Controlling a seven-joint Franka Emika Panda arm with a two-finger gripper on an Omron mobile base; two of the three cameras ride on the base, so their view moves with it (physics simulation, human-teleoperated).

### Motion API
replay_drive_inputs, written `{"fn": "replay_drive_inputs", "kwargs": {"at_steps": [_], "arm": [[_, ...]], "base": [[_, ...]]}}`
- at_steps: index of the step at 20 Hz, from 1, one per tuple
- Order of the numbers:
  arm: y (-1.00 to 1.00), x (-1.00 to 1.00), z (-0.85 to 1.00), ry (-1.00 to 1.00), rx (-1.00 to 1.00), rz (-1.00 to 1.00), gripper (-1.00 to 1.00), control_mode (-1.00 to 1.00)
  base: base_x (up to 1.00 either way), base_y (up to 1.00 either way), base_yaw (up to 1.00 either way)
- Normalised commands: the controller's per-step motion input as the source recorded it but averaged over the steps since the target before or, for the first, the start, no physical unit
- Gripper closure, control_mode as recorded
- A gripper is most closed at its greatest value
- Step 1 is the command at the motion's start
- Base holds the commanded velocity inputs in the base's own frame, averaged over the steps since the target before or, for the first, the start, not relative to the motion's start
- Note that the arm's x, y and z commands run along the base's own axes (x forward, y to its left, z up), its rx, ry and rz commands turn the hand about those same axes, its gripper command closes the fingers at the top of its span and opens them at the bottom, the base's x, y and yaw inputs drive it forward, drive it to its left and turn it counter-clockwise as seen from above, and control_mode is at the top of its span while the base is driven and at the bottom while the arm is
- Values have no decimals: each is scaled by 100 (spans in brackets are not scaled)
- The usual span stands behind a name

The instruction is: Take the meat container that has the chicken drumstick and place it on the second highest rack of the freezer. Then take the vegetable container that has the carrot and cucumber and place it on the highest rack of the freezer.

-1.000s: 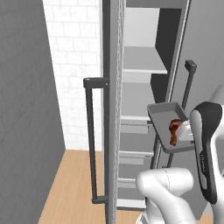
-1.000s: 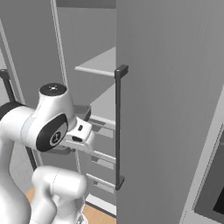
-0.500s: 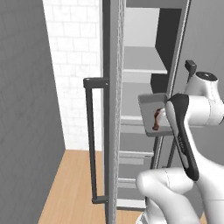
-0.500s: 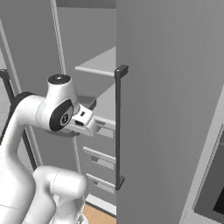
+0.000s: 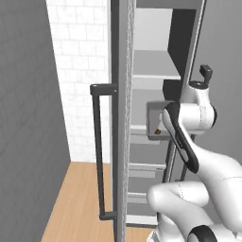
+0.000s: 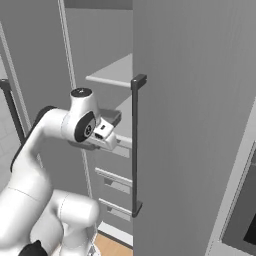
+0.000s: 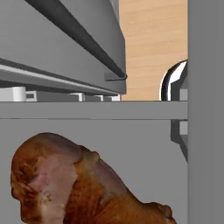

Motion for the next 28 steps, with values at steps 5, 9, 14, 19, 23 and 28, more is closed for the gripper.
{"fn": "replay_drive_inputs", "kwargs": {"at_steps": [5,9,14,19,23,28], "arm": [[0,48,-60,0,0,-4,100,-100],[0,44,-44,0,0,0,100,-100],[0,56,-23,-4,0,0,100,-100],[0,61,-1,-1,0,0,100,-100],[0,59,0,0,0,0,100,-100],[0,55,0,0,0,-1,100,-100]], "base": [[0,0,0],[0,0,0],[0,0,0],[0,0,0],[0,0,0],[0,0,0]]}}
